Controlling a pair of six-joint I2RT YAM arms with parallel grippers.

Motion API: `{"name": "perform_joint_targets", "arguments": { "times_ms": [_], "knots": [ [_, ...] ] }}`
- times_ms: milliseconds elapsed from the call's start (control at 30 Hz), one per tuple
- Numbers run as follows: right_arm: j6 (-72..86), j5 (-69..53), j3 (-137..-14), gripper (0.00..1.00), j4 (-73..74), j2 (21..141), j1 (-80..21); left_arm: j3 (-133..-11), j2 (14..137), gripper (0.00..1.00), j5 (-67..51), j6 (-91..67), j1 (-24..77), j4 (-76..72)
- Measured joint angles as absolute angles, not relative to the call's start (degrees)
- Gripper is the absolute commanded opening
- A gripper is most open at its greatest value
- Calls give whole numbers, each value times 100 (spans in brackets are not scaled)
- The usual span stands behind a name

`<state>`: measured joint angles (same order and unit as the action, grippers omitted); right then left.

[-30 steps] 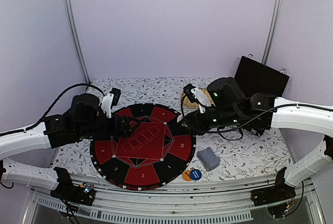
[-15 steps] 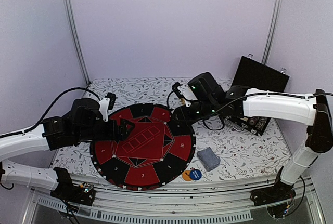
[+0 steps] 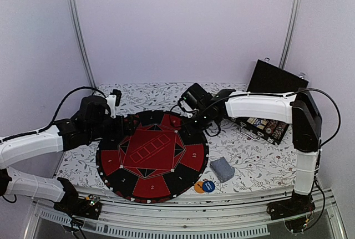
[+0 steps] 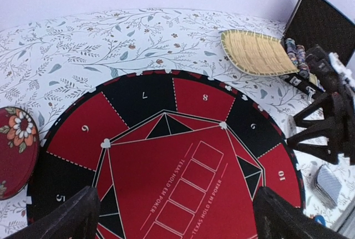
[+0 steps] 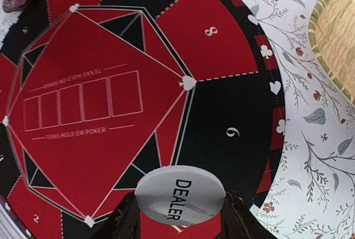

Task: Distribute texas hold em gaming equipment
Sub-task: Place the dealer button at position 9.

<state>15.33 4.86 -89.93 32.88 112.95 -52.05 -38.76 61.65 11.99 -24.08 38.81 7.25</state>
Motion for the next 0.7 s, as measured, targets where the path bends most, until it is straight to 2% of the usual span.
{"name": "perform_joint_targets", "arguments": {
  "times_ms": [300, 700],
  "knots": [
    [1678, 808, -9472, 22, 4101, 11970, -5205, -3918, 6825, 98, 821, -2071, 3688, 495],
    [1688, 808, -9529, 21, 4547, 12287, -5319, -3940, 6947, 98, 602, -1949, 3562, 357]
  ]
}}
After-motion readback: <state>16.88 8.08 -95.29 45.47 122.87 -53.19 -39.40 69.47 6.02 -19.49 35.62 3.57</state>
